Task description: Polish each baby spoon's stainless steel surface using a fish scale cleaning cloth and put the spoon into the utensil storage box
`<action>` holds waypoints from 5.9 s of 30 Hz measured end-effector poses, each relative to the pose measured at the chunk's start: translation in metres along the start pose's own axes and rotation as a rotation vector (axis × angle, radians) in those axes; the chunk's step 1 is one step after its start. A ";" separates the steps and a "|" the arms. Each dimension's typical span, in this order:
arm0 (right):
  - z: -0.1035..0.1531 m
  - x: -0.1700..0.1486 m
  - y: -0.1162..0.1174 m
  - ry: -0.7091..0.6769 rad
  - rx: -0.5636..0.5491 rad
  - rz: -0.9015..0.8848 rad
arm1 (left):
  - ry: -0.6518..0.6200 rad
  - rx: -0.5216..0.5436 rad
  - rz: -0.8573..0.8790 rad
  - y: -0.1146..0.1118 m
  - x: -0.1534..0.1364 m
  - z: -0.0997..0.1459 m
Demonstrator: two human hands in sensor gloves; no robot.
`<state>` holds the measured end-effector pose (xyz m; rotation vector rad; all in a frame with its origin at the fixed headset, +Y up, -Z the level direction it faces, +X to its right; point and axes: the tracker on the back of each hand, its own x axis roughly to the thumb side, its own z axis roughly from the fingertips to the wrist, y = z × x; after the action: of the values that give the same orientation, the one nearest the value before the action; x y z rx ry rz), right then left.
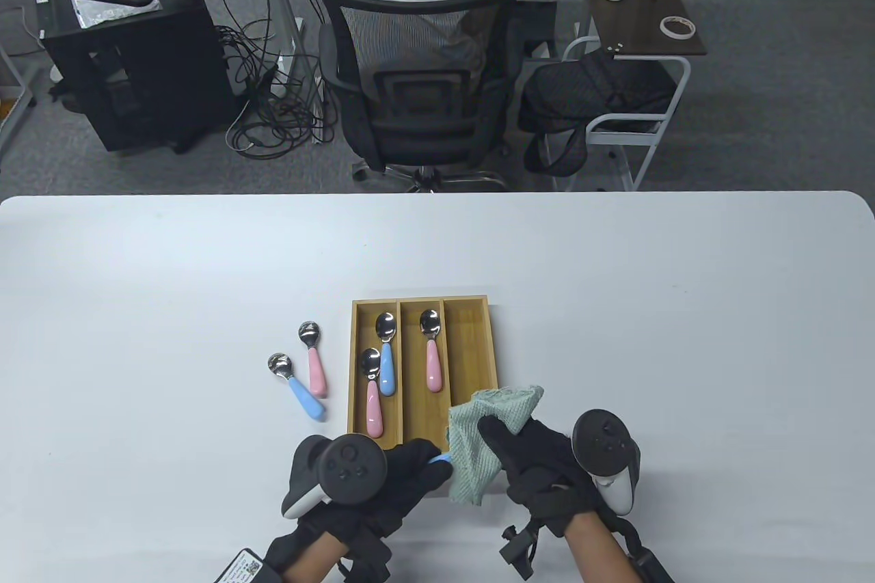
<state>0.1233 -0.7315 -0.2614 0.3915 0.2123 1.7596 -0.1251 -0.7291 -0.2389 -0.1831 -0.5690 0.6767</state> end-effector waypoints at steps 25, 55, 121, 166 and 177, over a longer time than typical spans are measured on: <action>0.001 0.006 -0.017 -0.030 -0.250 0.272 | -0.072 -0.310 0.183 -0.008 0.016 -0.004; 0.014 0.008 -0.057 -0.014 -0.411 0.188 | 0.694 -0.079 -0.249 0.017 -0.024 -0.085; 0.006 0.002 -0.042 0.025 -0.265 0.340 | 1.176 -0.069 -0.363 0.086 -0.168 0.008; 0.003 0.003 -0.002 0.013 -0.147 -0.050 | -0.082 -0.079 0.092 0.011 0.005 0.011; 0.006 0.007 0.005 -0.011 -0.186 0.061 | -0.080 -0.100 0.099 0.008 0.002 0.009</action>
<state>0.1201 -0.7267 -0.2530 0.2749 0.0281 1.8196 -0.1329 -0.7223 -0.2335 -0.2803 -0.6741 0.7548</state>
